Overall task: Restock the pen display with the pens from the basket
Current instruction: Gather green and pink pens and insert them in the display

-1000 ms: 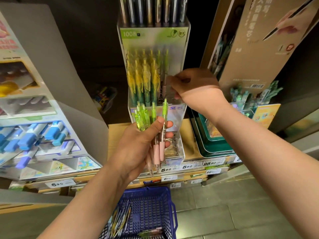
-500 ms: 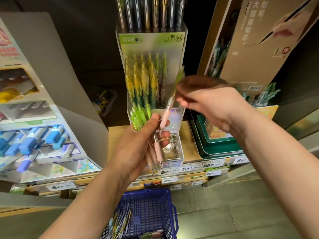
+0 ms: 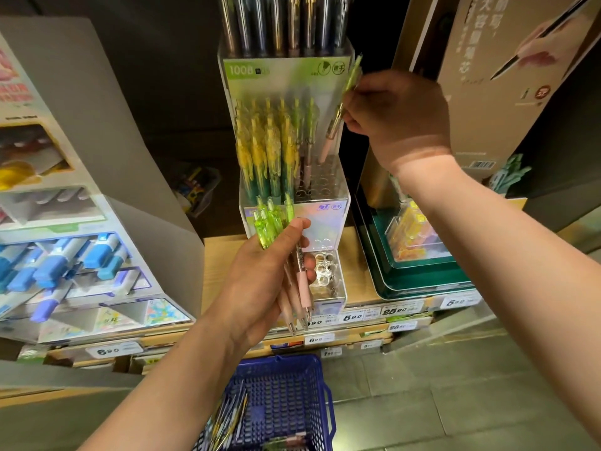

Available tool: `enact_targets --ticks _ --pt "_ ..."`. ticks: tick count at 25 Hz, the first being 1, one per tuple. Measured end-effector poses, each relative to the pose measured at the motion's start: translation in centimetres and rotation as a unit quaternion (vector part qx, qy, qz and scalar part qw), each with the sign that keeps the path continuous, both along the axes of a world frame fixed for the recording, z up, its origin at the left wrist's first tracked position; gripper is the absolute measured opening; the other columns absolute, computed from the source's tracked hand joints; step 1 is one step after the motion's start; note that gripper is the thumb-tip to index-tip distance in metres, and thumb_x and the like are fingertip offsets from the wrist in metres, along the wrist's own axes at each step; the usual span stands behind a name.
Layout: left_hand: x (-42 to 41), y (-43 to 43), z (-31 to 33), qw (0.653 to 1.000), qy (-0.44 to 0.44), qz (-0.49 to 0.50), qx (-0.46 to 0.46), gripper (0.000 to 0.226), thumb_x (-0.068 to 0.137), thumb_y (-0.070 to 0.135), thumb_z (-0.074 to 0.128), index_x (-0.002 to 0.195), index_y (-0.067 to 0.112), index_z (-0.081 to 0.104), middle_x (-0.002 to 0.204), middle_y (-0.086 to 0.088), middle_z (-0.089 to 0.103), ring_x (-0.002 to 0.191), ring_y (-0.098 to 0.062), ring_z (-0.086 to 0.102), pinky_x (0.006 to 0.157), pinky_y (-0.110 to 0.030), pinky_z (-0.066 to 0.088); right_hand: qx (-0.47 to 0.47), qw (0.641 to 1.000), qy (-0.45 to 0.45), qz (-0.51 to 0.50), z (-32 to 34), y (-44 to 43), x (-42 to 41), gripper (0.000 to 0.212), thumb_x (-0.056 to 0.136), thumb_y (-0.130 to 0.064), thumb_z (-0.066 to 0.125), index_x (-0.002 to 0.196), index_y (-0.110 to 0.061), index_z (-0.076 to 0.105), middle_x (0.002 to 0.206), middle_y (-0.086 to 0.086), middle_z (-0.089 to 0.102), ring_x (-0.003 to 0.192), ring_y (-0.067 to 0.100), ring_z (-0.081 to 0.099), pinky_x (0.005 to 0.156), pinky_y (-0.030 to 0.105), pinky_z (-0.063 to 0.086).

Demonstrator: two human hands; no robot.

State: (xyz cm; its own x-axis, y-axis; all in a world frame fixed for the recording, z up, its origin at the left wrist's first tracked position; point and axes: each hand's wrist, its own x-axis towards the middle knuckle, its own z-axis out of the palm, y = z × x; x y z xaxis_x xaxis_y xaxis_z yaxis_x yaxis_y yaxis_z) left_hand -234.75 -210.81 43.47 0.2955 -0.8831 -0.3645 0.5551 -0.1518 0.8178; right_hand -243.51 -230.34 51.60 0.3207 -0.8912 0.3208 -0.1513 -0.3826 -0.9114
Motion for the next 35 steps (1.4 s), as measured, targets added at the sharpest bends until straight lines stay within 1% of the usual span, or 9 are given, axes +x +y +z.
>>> enact_targets --ticks 7,13,15,17,19,22,25,29,35 --pt "-0.3 -0.1 -0.2 1.0 -0.02 0.003 -0.005 0.039 0.093 0.033 0.069 0.117 0.002 0.066 0.074 -0.005 0.063 0.063 -0.016 0.062 0.054 -0.026 0.053 -0.046 0.982 0.184 0.011 -1.1 0.8 0.6 0.01 0.086 -0.031 0.073 0.095 -0.027 0.076 0.085 -0.012 0.074 0.086 0.009 0.072 0.091 0.034 0.056" --pt "-0.6 -0.4 0.2 0.999 -0.048 0.012 -0.005 0.039 0.094 0.038 0.065 0.108 0.002 0.069 0.073 -0.006 0.066 0.063 -0.017 0.061 0.052 -0.027 0.054 -0.03 0.967 0.253 0.007 -1.1 1.7 0.5 0.019 0.09 -0.038 0.07 0.103 -0.026 0.076 0.097 -0.01 0.076 0.094 0.008 0.07 0.093 0.027 0.053" --pt "-0.6 -0.5 0.5 0.999 -0.043 0.021 -0.013 0.045 0.092 0.039 0.066 0.112 -0.001 0.067 0.075 -0.006 0.067 0.064 -0.017 0.063 0.05 -0.028 0.054 -0.006 0.964 0.266 0.011 -1.5 2.7 -0.5 0.023 0.092 -0.044 0.065 0.092 -0.024 0.076 0.087 -0.006 0.077 0.084 0.01 0.07 0.086 0.028 0.054" --pt "-0.6 -0.6 0.7 0.998 -0.036 0.035 -0.027 0.047 0.092 0.037 0.066 0.116 -0.003 0.066 0.078 -0.006 0.069 0.064 -0.016 0.065 0.052 -0.025 0.054 0.099 0.969 0.217 0.06 -2.0 4.4 -1.9 0.035 0.092 -0.049 0.065 0.081 -0.018 0.076 0.076 -0.001 0.076 0.07 0.011 0.069 0.078 0.03 0.057" --pt "-0.6 -0.6 0.8 0.998 -0.038 0.035 -0.035 0.042 0.094 0.036 0.065 0.114 0.0 0.068 0.079 -0.007 0.071 0.065 -0.015 0.067 0.052 -0.023 0.054 0.22 0.95 0.159 0.152 -2.5 6.1 -2.9 0.025 0.089 -0.041 0.073 0.09 -0.017 0.078 0.08 0.003 0.077 0.07 0.009 0.067 0.076 0.028 0.058" --pt "-0.6 -0.5 0.6 0.998 -0.049 0.026 -0.032 0.037 0.096 0.035 0.062 0.114 0.003 0.07 0.082 -0.009 0.073 0.067 -0.016 0.069 0.051 -0.024 0.054 0.254 0.938 0.129 0.196 -3.3 7.0 -3.5 0.02 0.089 -0.021 0.074 0.108 -0.012 0.074 0.085 0.006 0.077 0.077 0.008 0.068 0.073 0.021 0.057" --pt "-0.5 -0.5 0.7 0.998 -0.045 0.04 -0.023 0.036 0.099 0.032 0.062 0.119 0.003 0.069 0.09 -0.014 0.076 0.07 -0.019 0.072 0.057 -0.028 0.058 0.294 0.943 0.019 0.152 -2.4 6.5 -3.5 0.01 0.09 -0.006 0.071 0.1 -0.006 0.074 0.086 0.008 0.078 0.084 0.018 0.073 0.079 0.025 0.061" --pt "-0.4 -0.7 0.8 0.997 -0.032 0.058 -0.029 0.025 0.103 0.014 0.055 0.125 0.007 0.063 0.098 -0.012 0.077 0.068 -0.017 0.069 0.06 -0.029 0.057 0.205 0.974 -0.095 0.024 0.3 2.9 -3.5 0.013 0.091 -0.005 0.071 0.087 -0.016 0.075 0.077 0.001 0.077 0.081 0.018 0.076 0.076 0.025 0.06" --pt "-0.2 -0.5 0.9 0.998 -0.048 0.035 -0.035 0.032 0.105 0.018 0.052 0.131 -0.002 0.056 0.091 -0.009 0.077 0.066 -0.015 0.069 0.059 -0.027 0.057 0.039 0.997 -0.062 -0.041 1.8 0.2 -2.0 0.012 0.085 -0.016 0.077 0.077 -0.025 0.074 0.067 -0.007 0.075 0.072 0.015 0.076 0.074 0.029 0.063"
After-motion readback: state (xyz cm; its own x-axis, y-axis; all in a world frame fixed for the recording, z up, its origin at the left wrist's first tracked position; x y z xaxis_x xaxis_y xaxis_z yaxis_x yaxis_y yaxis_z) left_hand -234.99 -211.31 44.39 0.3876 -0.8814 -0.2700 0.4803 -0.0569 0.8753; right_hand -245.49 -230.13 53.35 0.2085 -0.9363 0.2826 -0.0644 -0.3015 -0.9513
